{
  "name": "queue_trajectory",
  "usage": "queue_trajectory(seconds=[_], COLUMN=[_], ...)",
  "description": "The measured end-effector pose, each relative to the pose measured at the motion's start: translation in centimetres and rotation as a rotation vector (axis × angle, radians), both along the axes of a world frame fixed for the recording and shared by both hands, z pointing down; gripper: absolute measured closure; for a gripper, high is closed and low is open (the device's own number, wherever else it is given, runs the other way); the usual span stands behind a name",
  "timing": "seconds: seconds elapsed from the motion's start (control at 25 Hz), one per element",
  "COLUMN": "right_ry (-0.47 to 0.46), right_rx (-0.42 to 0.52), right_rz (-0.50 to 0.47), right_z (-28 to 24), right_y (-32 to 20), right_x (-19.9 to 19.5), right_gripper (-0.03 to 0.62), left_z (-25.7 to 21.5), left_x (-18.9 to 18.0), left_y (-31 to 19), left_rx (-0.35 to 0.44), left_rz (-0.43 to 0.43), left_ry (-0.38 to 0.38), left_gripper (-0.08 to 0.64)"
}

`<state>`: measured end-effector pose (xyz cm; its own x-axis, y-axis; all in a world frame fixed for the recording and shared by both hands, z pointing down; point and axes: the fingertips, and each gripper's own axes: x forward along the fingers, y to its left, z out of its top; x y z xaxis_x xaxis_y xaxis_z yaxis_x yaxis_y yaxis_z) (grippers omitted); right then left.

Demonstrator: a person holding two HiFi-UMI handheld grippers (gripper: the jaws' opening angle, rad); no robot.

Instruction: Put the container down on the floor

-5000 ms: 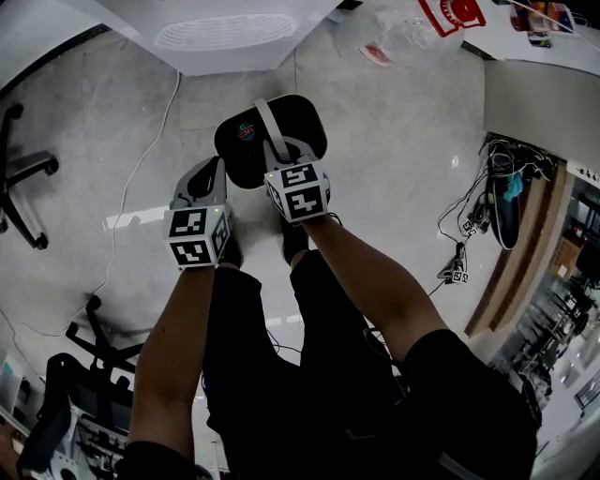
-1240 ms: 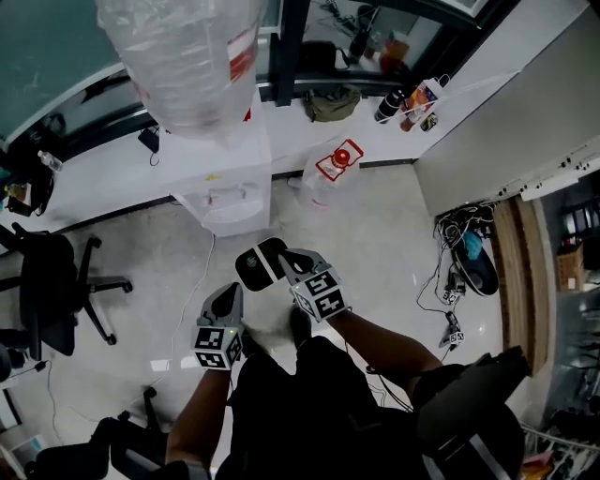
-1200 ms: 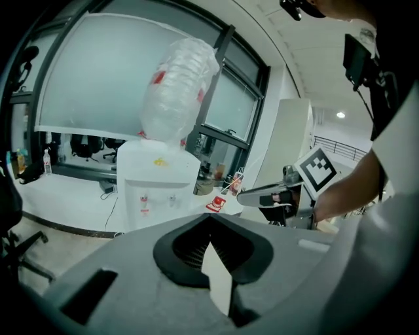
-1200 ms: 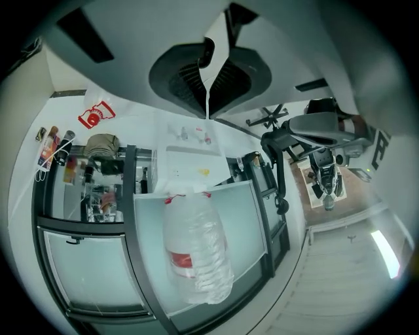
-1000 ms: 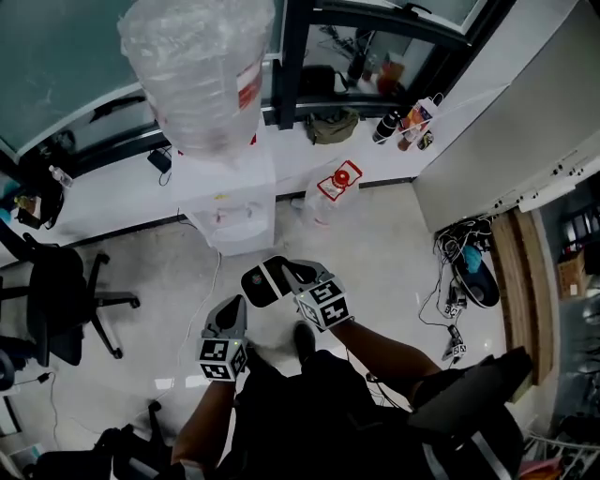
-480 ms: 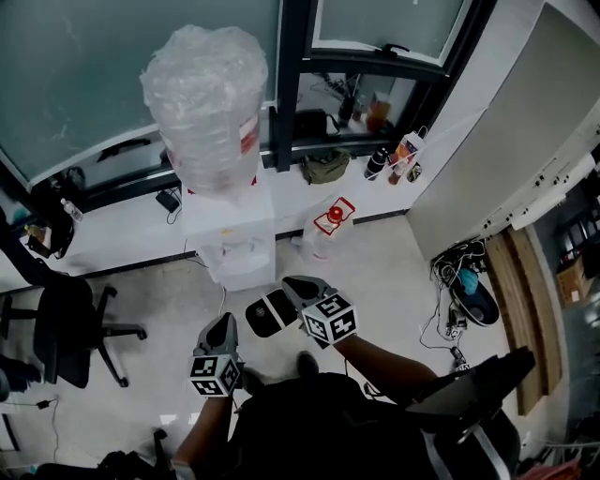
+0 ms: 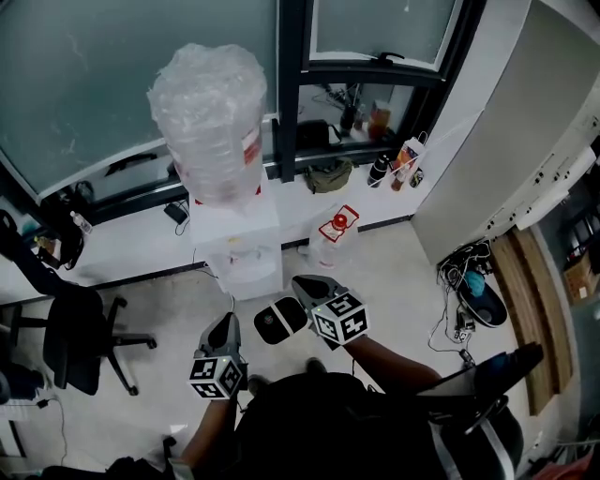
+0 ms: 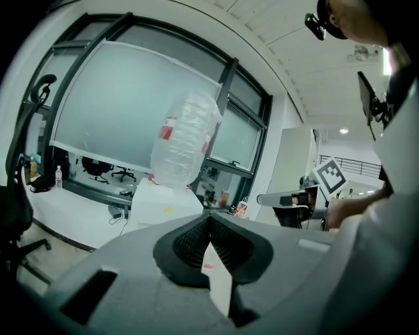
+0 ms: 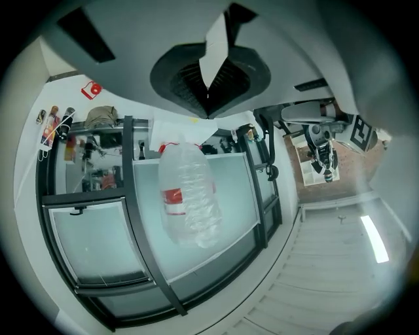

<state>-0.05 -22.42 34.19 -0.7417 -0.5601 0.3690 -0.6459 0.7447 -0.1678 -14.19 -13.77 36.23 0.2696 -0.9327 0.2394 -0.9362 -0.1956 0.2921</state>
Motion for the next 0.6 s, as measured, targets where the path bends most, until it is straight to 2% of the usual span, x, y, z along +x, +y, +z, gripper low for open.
queue_trajectory(seconds=[0.12, 0.28, 0.48, 0.6], right_ry=[-0.023, -0.033, -0.057, -0.066], right_rx=[0.024, 0.042, 0.032, 0.05], right_rz=[-0.007, -0.027, -0.042, -0.043], right_z=[-1.2, -2.3, -2.9, -3.5], right_y=[0.1, 0.4, 0.7, 0.9], right_x=[-0.2, -0.7, -1.5, -1.5], right_gripper=[0.584, 0.584, 0.584, 0.584], left_z=[-0.6, -3.1, -4.7, -5.0], left_x=[-0.4, 0.4, 0.4, -0.2], left_y=[0.0, 0.1, 0.1, 0.2], left_rx=[0.016, 0.044, 0.083, 0.086], left_rz=[0.002, 0.024, 0.038, 0.002], left_ry=[-0.02, 0.0, -0.056, -0.062], left_gripper=[0.554, 0.554, 0.554, 0.554])
